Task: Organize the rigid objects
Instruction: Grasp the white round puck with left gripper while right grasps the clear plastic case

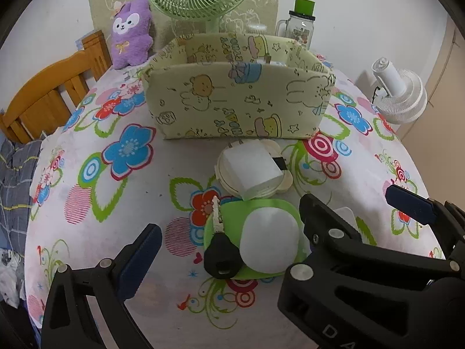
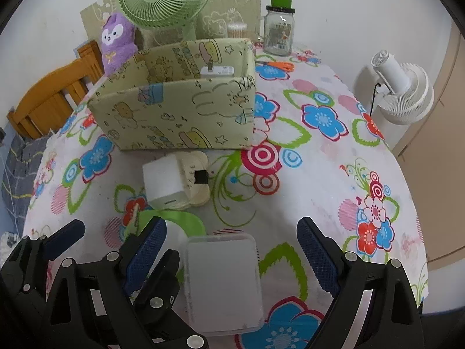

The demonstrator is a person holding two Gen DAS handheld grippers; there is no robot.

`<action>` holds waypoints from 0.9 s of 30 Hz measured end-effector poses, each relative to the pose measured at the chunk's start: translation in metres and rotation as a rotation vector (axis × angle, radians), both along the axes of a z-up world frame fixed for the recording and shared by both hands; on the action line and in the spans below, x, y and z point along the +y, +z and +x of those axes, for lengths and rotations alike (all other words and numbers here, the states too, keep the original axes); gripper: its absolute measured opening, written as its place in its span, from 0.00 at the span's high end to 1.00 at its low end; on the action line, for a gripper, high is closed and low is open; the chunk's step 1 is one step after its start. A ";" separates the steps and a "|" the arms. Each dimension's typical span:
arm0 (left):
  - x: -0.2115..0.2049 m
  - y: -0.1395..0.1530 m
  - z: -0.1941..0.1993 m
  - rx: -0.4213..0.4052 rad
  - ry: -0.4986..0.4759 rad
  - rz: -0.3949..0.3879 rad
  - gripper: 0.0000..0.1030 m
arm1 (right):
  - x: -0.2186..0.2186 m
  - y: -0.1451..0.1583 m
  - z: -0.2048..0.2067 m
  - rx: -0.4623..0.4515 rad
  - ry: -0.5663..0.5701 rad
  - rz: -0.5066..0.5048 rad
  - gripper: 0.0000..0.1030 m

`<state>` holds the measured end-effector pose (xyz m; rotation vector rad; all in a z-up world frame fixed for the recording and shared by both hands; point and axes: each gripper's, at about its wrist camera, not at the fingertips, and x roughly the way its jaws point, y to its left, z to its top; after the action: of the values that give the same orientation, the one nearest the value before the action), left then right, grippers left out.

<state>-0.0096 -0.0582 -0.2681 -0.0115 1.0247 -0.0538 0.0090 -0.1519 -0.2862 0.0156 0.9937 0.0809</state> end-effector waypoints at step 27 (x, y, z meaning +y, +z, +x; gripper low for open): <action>-0.018 -0.011 0.008 0.014 -0.037 -0.047 0.23 | -0.018 -0.015 0.011 0.039 -0.037 -0.016 0.09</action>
<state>-0.0016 -0.0764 -0.2787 -0.0357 1.0374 -0.1113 0.0195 -0.1699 -0.3013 0.0210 1.0324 0.0392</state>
